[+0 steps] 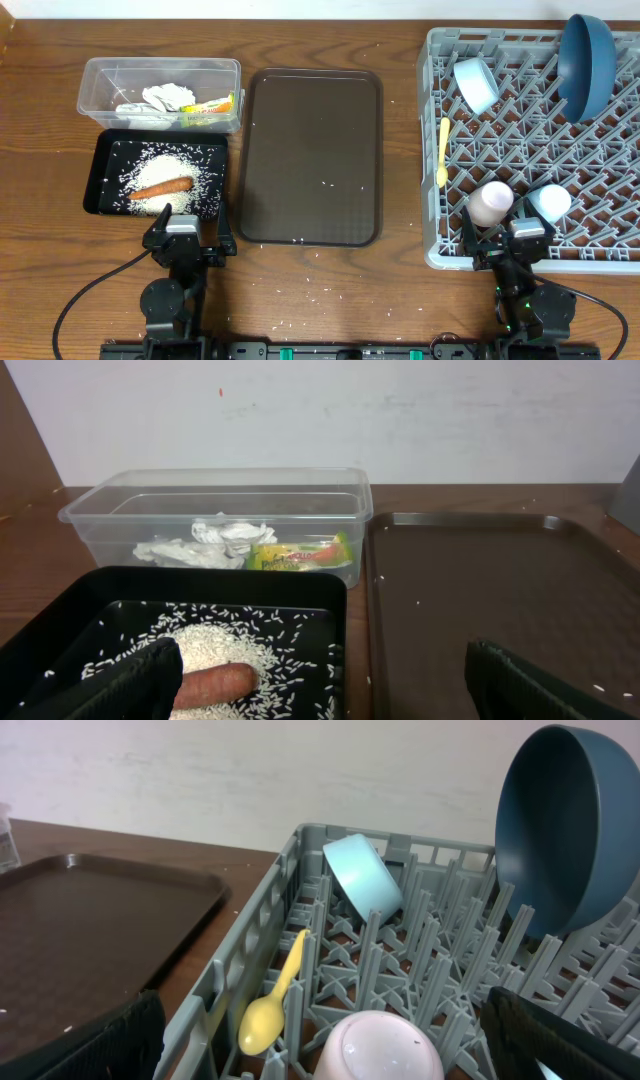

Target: Sort waste into correct bins and load items into the dishwasher rack

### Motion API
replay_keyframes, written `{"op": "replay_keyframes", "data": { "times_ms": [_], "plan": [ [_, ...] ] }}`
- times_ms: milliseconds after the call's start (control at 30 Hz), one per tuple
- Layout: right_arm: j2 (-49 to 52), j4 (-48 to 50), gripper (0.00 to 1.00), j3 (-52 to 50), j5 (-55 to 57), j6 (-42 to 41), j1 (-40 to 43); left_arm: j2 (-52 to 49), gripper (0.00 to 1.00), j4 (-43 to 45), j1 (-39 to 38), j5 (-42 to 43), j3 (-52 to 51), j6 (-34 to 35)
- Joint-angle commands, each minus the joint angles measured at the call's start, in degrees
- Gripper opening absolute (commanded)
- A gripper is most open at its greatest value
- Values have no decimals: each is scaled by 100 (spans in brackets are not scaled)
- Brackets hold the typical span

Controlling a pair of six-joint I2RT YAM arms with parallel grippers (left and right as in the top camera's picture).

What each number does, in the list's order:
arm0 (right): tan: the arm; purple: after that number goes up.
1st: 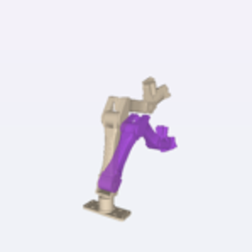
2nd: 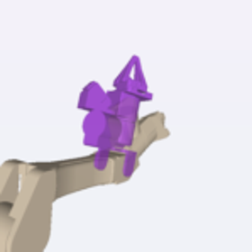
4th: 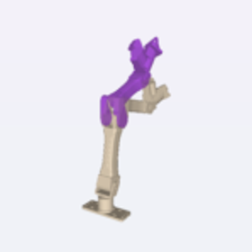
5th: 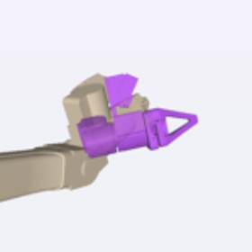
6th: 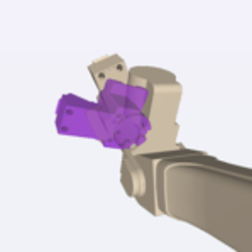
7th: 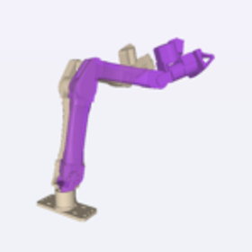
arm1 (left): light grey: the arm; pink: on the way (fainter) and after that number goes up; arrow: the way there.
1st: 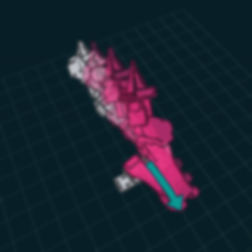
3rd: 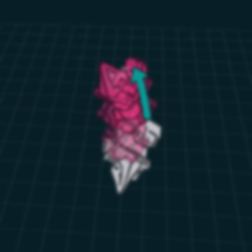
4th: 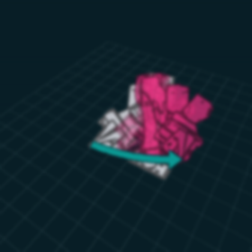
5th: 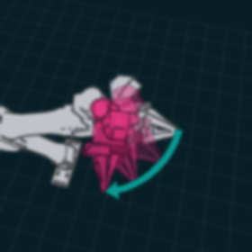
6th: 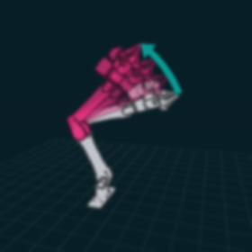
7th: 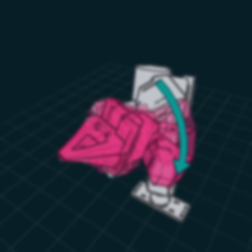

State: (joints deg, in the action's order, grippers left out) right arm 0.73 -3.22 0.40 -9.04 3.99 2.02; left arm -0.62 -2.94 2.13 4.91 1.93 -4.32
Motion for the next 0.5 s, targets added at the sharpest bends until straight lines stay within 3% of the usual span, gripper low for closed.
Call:
{"op": "replay_keyframes", "data": {
  "times_ms": [0, 467],
  "plan": [
    [-24, -24, 99, -9, -22, -72, -7, 52, 91, -63, -24, -48, -170, 48],
    [-24, -24, 99, -9, -22, -72, -7, 26, 92, -63, -28, -48, -168, 48]
  ]
}}
